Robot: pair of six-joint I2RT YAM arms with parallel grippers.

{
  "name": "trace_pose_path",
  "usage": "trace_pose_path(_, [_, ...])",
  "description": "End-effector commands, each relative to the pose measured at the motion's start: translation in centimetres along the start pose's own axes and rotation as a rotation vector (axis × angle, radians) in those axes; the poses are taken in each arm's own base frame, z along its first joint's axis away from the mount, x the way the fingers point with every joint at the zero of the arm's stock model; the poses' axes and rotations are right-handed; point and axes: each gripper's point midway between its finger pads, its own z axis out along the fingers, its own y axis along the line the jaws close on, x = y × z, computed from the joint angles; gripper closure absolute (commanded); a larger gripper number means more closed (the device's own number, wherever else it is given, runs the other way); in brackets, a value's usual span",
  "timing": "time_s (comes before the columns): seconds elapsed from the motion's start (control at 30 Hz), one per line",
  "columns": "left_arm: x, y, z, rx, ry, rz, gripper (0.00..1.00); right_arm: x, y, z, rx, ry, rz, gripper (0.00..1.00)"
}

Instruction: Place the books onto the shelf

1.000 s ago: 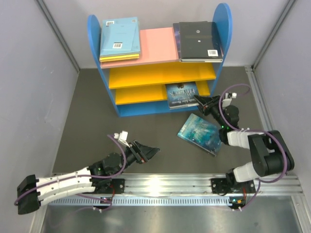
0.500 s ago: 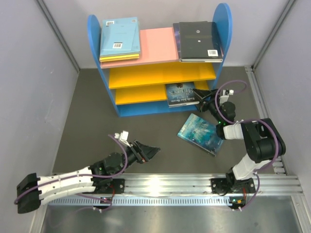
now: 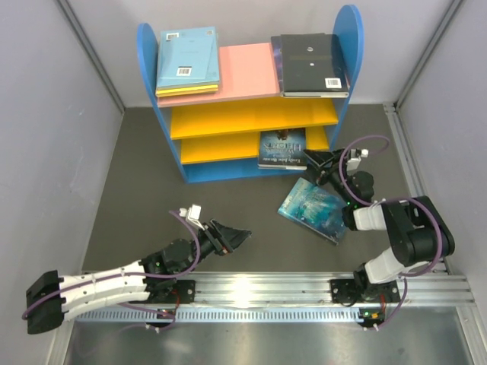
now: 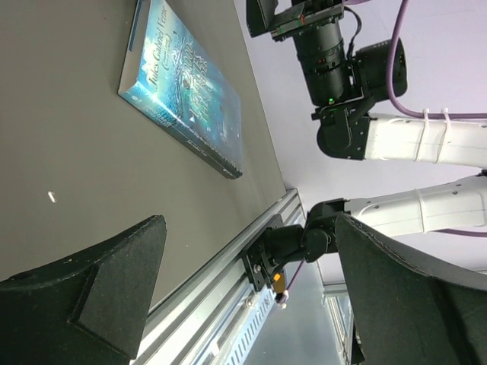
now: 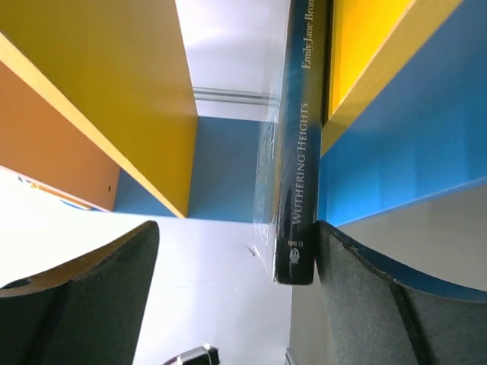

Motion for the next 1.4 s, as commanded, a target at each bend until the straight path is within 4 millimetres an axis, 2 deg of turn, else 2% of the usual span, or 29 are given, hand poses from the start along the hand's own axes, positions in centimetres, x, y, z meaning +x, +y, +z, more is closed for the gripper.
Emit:
trace_pose_path(0.0, [2.7,8.0,-1.8,-0.126,0.048,0.053,0.03,0.1,4.0,-1.1,-0.157,0.009,-0.096,0.2])
trace_pose_path(0.17, [2.7,8.0,-1.8,-0.125,0.047,0.052,0.03,0.9,3.1,-1.8,-0.139,0.042,-0.092,0.39])
trace_pose_path(0.2, [2.6,7.9,-1.8,-0.126,0.046,0.052,0.03,1.0,2.9,-1.9,-0.134,0.045,-0.092,0.47])
trace_pose_path(0.3, [2.7,8.0,-1.8,-0.127,0.046,0.053,0.03,1.5,2.3,-2.2,-0.12,0.062,-0.083,0.6])
trace_pose_path(0.37, [2.7,8.1,-1.8,-0.129,0.046,0.053,0.03,1.7,2.0,-2.3,-0.112,0.07,-0.075,0.62])
trace_pose_path(0.47, [2.7,8.1,-1.8,-0.129,0.045,0.054,0.03,2.0,1.9,-2.5,-0.116,0.083,-0.072,0.74])
trace_pose_path(0.5, [2.7,8.1,-1.8,-0.131,0.047,0.053,0.03,2.0,1.8,-2.6,-0.114,0.08,-0.07,0.83])
trace_pose_path(0.57, [2.7,8.1,-1.8,-0.131,0.045,0.052,0.03,1.8,2.0,-2.4,-0.116,0.075,-0.068,0.9])
trace_pose_path(0.63, [2.7,8.1,-1.8,-0.13,0.046,0.053,0.03,1.5,2.7,-2.0,-0.134,0.068,-0.069,1.0])
trace_pose_path(0.73, [2.7,8.1,-1.8,-0.13,0.046,0.053,0.03,1.0,3.4,-1.1,-0.143,0.066,-0.06,1.0])
trace_pose_path(0.77, [2.7,8.1,-1.8,-0.131,0.046,0.051,0.03,0.7,4.3,-0.3,-0.159,0.066,-0.073,1.0])
trace_pose_path(0.8, [2.7,8.1,-1.8,-0.132,0.045,0.051,0.03,0.6,4.0,0.1,-0.136,0.07,-0.066,1.0])
trace_pose_path(0.83, [2.7,8.1,-1.8,-0.131,0.045,0.052,0.03,0.2,4.8,0.9,-0.148,0.069,-0.077,1.0])
trace_pose_path(0.93, [2.7,8.2,-1.8,-0.132,0.045,0.053,0.03,-0.5,5.4,2.2,-0.136,0.065,-0.091,1.0])
trace_pose_path(1.03, [2.7,8.1,-1.8,-0.131,0.047,0.053,0.03,-1.1,4.9,3.0,-0.099,0.065,-0.083,0.98])
trace_pose_path(1.07, [2.7,8.2,-1.8,-0.133,0.046,0.053,0.03,-1.3,4.9,3.4,-0.095,0.065,-0.083,0.94])
trace_pose_path(1.13, [2.7,8.1,-1.8,-0.131,0.045,0.052,0.03,-1.3,4.5,3.6,-0.077,0.071,-0.075,0.67])
trace_pose_path(1.2, [2.7,8.2,-1.8,-0.132,0.045,0.053,0.03,-1.2,3.7,3.7,-0.059,0.08,-0.061,0.46])
trace_pose_path(1.3, [2.8,8.2,-1.8,-0.134,0.048,0.052,0.03,-1.2,2.6,3.1,-0.04,0.081,-0.033,0.34])
trace_pose_path(1.37, [2.7,8.2,-1.8,-0.135,0.046,0.052,0.03,-1.1,2.1,2.3,-0.037,0.08,-0.019,0.32])
